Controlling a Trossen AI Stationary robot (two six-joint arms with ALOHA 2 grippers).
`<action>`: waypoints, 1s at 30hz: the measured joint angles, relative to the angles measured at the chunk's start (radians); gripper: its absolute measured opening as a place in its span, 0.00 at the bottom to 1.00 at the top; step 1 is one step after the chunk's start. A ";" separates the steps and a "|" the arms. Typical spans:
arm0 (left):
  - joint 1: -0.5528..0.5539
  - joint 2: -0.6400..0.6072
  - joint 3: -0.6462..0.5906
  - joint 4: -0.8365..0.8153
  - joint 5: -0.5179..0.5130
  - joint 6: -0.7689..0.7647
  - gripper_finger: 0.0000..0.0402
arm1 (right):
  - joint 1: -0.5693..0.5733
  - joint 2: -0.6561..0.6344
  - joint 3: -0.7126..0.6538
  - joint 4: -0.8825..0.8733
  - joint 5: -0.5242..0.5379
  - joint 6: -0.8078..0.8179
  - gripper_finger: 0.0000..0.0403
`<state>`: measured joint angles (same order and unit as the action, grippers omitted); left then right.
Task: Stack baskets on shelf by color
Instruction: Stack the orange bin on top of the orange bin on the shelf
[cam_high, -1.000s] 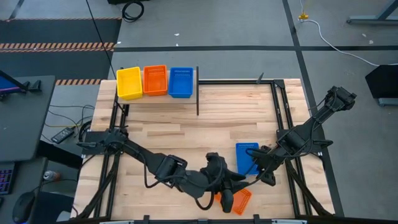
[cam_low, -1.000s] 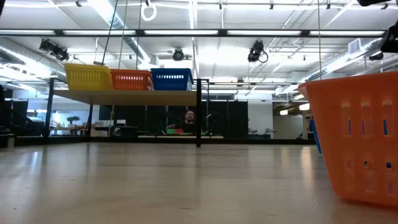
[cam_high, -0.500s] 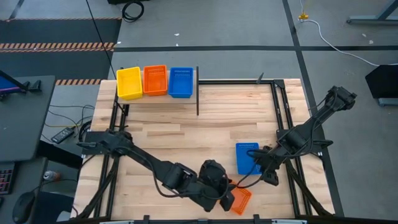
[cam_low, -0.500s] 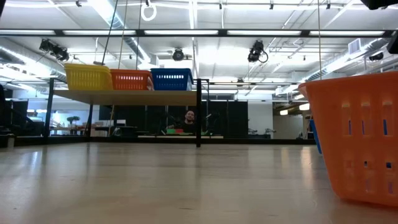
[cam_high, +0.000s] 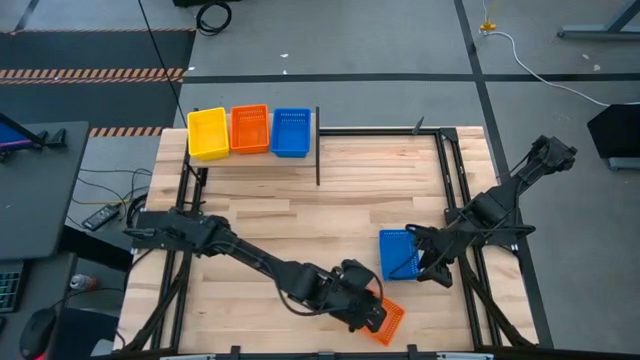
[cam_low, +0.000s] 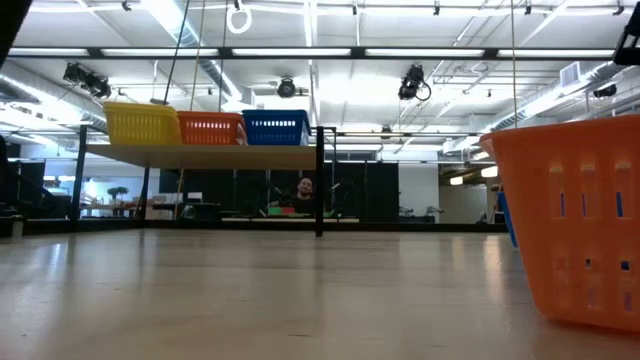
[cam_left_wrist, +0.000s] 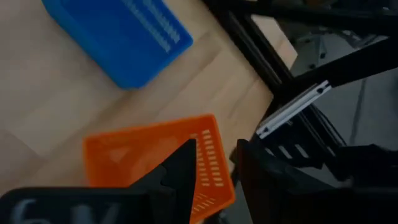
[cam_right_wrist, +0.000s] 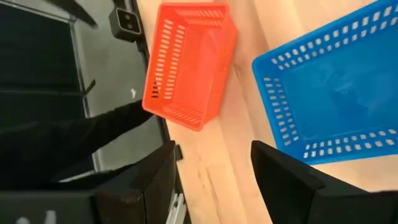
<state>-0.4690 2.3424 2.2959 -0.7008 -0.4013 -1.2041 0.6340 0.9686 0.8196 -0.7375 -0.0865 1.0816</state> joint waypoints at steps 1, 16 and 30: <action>0.006 0.009 0.000 0.007 0.025 -0.016 0.30 | -0.002 -0.002 0.000 -0.004 0.000 0.000 0.53; 0.045 0.019 0.000 -0.138 0.287 -0.136 0.30 | -0.002 -0.007 0.000 -0.050 0.016 -0.035 0.53; 0.046 0.018 0.000 -0.210 0.200 -0.115 0.30 | -0.002 -0.007 0.000 -0.001 0.053 0.007 0.53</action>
<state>-0.4225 2.3604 2.2955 -0.9109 -0.2016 -1.3190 0.6323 0.9611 0.8192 -0.7387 -0.0338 1.0890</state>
